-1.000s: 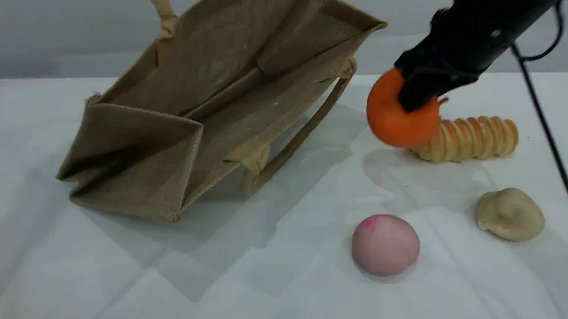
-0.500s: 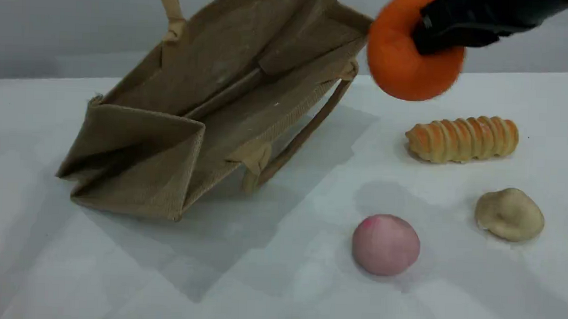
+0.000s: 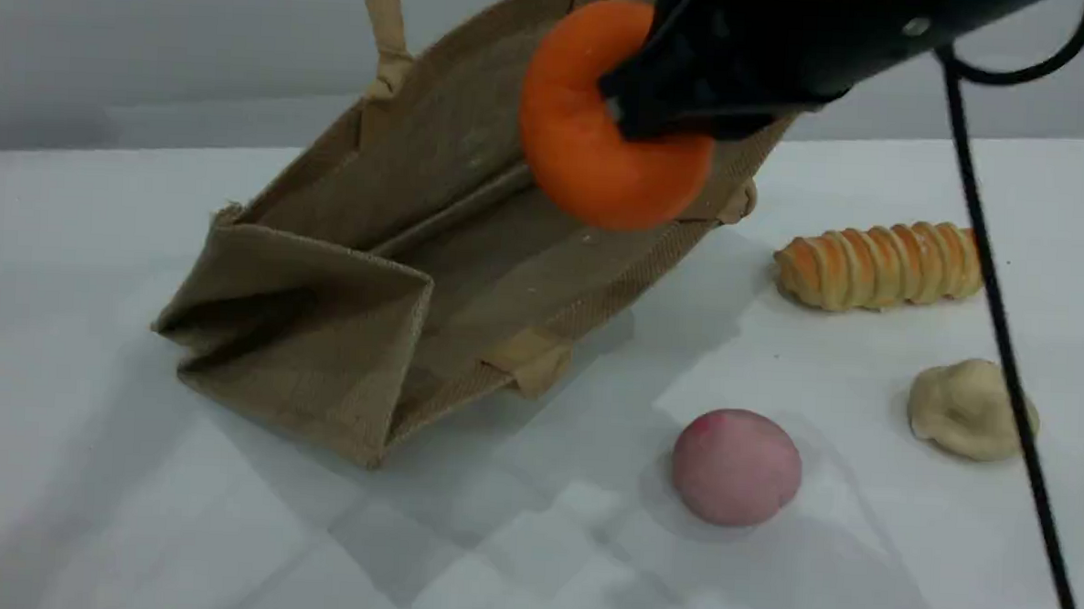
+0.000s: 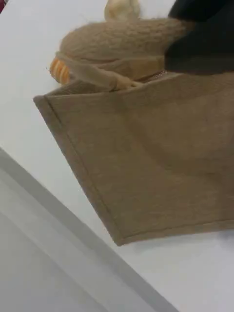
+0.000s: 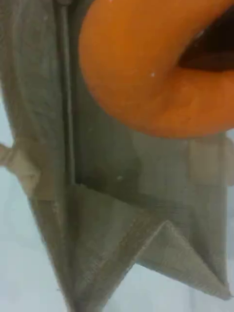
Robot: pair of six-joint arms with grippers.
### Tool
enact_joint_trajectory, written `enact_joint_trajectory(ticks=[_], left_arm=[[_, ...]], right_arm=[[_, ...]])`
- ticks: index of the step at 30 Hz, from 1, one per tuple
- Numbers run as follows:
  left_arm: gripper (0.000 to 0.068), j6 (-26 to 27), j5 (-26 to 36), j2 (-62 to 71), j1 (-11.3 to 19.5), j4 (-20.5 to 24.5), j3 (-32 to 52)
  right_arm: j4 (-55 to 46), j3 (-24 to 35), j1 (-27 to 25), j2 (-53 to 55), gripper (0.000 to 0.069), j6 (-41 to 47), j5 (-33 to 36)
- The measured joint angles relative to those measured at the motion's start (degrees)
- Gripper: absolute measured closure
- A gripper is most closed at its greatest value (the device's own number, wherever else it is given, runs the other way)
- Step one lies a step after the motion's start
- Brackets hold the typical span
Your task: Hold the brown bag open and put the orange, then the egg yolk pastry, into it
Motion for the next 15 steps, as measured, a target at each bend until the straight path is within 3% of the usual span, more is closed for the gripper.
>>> enact_joint_trajectory(ticks=[6, 15], left_arm=[[0.0582, -0.12, 0.00, 0.00, 0.00, -0.36, 0.00], [0.0582, -0.38, -0.05, -0.08, 0.00, -0.41, 0.00]], right_arm=[[0.07, -3.87, 0.42, 6.23, 0.0669, 0.05, -3.05], [-0.13, -17.46, 0.42, 20.65, 0.0668, -2.79, -3.13]])
